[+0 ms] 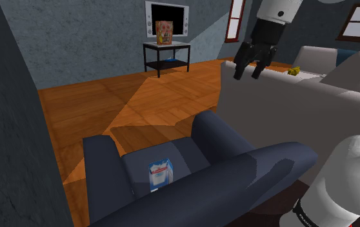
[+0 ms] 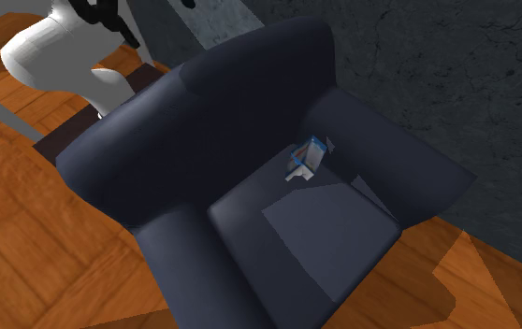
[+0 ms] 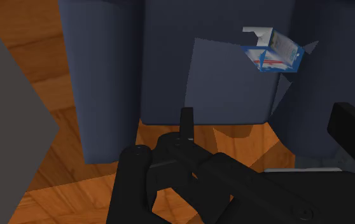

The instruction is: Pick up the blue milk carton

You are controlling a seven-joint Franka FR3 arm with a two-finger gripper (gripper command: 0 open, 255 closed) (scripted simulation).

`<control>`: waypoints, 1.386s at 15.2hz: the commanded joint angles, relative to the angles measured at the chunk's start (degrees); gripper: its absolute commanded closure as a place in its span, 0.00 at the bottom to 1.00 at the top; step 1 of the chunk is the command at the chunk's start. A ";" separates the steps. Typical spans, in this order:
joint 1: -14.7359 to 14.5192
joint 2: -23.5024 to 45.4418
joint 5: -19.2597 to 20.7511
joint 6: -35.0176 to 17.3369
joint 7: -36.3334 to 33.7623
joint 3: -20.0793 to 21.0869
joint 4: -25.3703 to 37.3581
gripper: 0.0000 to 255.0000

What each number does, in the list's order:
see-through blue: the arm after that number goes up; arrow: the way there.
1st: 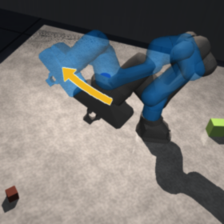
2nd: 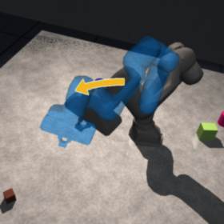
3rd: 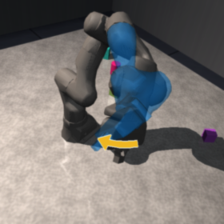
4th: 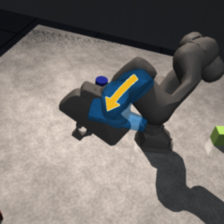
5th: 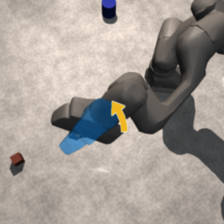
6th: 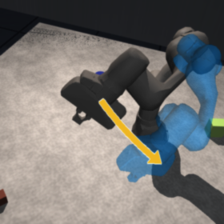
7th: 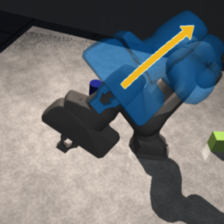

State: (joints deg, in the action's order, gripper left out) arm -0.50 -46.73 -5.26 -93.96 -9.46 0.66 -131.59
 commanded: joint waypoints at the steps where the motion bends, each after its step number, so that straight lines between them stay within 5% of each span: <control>1: 0.00 0.00 0.00 0.00 0.00 0.00 0.00 0.00; 21: -10.54 32.85 0.82 -31.14 24.90 1.87 -2.76 0.00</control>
State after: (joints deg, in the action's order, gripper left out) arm -10.51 -16.26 -4.48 -123.27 14.31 2.19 -134.77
